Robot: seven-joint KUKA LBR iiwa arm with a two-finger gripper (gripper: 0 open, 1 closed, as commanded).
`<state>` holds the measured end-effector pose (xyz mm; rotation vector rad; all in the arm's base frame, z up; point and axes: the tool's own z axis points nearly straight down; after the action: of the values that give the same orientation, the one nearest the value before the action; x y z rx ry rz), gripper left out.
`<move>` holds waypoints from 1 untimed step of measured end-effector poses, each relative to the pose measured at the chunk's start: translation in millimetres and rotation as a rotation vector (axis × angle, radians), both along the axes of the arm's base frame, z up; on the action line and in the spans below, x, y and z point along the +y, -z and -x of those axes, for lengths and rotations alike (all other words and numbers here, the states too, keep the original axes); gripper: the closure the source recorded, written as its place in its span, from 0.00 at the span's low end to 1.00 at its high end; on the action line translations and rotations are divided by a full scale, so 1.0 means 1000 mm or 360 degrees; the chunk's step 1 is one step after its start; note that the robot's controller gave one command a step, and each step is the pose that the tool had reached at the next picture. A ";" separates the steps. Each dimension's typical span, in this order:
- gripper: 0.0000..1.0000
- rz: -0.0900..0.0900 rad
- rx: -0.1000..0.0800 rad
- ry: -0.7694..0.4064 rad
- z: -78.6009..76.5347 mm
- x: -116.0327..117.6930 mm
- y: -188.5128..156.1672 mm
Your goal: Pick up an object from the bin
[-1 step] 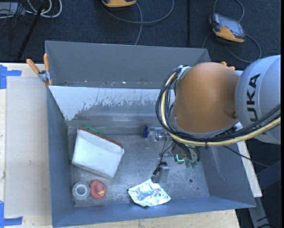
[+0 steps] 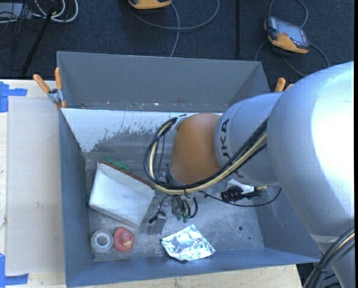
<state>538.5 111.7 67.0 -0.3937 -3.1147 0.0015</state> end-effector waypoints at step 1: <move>0.00 0.0001 -0.0006 -0.0278 0.012 0.039 -0.019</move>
Offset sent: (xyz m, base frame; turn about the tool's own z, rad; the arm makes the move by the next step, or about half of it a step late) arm -0.0125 0.0401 0.0195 -0.1770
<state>526.6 150.9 86.2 -0.1205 -3.1408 0.0018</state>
